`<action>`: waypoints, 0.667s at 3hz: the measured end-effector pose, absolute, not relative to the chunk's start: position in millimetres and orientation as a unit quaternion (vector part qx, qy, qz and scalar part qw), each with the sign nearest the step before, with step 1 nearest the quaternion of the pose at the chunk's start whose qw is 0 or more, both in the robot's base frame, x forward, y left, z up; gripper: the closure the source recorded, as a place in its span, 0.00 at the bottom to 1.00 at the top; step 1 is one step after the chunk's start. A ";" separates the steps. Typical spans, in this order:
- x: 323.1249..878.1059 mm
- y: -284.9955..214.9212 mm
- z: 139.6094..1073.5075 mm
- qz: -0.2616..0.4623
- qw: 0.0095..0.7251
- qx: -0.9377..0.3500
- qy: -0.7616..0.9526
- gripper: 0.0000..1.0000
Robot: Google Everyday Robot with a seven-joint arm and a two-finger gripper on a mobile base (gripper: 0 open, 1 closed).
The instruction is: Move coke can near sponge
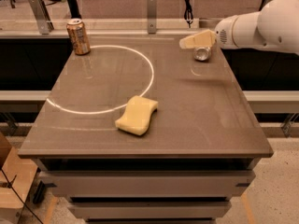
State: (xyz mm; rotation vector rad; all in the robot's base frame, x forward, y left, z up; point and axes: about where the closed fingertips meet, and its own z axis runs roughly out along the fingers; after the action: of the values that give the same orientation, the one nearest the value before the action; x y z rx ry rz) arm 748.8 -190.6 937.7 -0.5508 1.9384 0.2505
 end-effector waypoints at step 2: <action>805.4 -202.9 890.1 0.095 0.525 -0.159 0.831 0.00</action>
Offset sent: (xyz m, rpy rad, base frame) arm 0.0867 -0.0287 -0.0746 0.0847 0.0631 -0.2240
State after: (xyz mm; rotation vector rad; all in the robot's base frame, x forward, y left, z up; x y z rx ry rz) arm 805.4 -202.9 890.1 -0.3806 1.9883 0.2281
